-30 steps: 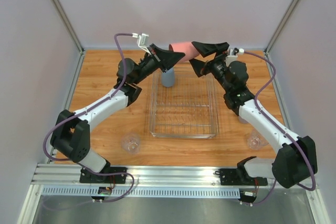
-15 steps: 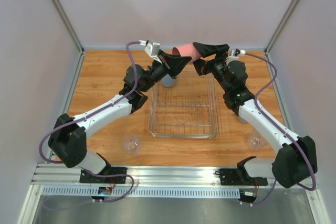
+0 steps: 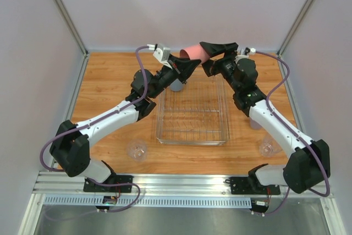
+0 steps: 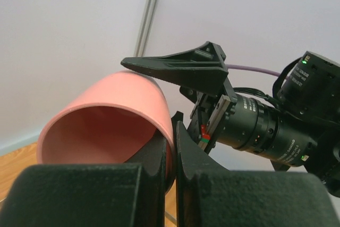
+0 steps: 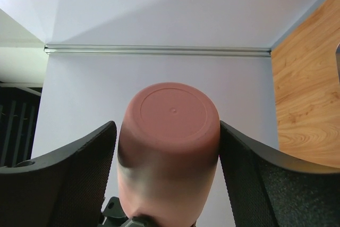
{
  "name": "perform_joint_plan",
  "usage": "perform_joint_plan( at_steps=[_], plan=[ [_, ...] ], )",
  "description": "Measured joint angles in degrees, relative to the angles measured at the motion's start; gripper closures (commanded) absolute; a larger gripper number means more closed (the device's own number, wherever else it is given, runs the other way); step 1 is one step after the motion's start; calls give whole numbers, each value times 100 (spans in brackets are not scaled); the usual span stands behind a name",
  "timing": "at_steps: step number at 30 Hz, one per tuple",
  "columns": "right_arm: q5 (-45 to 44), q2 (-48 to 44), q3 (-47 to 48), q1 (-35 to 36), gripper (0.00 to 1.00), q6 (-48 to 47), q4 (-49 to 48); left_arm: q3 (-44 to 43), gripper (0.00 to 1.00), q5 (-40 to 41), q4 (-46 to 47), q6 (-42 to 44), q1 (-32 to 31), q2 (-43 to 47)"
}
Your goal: Load the cups into the dish rack
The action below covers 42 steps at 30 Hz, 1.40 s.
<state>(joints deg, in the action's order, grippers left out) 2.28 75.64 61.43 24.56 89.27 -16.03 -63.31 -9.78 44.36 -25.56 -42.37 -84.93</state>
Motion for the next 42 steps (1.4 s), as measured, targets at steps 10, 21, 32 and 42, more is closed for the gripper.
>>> perform_joint_plan(
  at_steps=[10, 21, 32, 42],
  plan=[
    [52, 94, 83, -7, 74, -13, 79, -2, 100, -127, -46, 192, -15, 2],
    [107, 81, 372, -129, 100, -525, 459, 0, 0, -136, -570, 669, -111, 92],
    [295, 9, 1432, -949, 100, -3211, 1655, 2, 0, 553, -2503, 951, 435, 1928],
    [306, -321, -501, -575, 100, -6889, 595, -2, 0, 1115, -5362, 348, 1932, 2820]
  ],
)
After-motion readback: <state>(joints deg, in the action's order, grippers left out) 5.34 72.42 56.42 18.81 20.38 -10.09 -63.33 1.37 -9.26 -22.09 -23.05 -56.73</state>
